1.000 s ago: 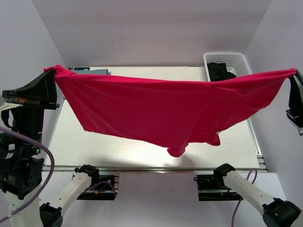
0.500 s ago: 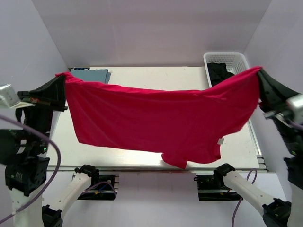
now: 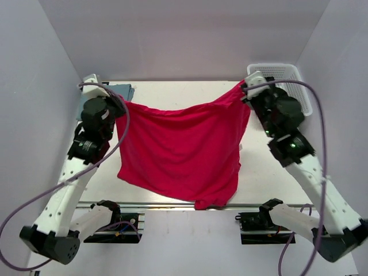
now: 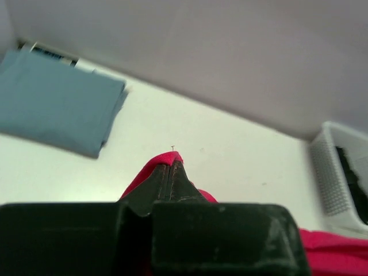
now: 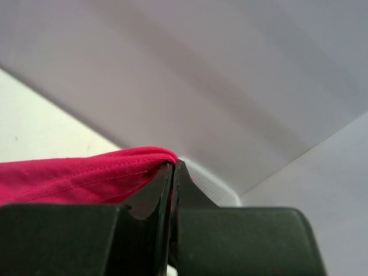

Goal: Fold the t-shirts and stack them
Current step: Flatten out the tshirt, then grap the side of the flattened tshirt closest away from the robot with both arms, then fold the flattened tshirt in 1/3 of the way

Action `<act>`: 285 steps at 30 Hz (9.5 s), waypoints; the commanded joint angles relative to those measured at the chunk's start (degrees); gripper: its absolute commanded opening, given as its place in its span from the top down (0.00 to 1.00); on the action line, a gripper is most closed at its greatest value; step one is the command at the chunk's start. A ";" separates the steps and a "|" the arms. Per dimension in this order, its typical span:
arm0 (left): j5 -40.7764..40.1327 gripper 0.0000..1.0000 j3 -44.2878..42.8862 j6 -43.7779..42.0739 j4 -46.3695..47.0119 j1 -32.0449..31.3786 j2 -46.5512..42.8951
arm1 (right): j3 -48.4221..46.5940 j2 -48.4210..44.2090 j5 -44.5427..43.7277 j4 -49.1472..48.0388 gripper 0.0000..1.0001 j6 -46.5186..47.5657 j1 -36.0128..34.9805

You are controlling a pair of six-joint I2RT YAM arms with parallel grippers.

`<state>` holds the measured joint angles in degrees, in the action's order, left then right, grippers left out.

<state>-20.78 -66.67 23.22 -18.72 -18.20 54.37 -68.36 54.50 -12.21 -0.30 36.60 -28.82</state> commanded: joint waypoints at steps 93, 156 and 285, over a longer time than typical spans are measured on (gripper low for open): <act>22.45 0.00 13.50 -0.46 -0.08 6.42 27.63 | 18.98 36.11 12.65 12.86 0.10 -57.17 13.79; 20.51 1.00 28.79 15.72 -12.48 13.45 22.54 | 39.09 9.58 13.98 31.52 0.33 -74.66 3.33; 17.80 0.01 2.86 8.42 -12.30 11.25 54.27 | 17.98 46.40 19.77 8.90 0.10 -60.24 25.12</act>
<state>2.57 -68.73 32.38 -22.48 -7.84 107.59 -55.24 101.25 14.87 -0.19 -22.72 -5.74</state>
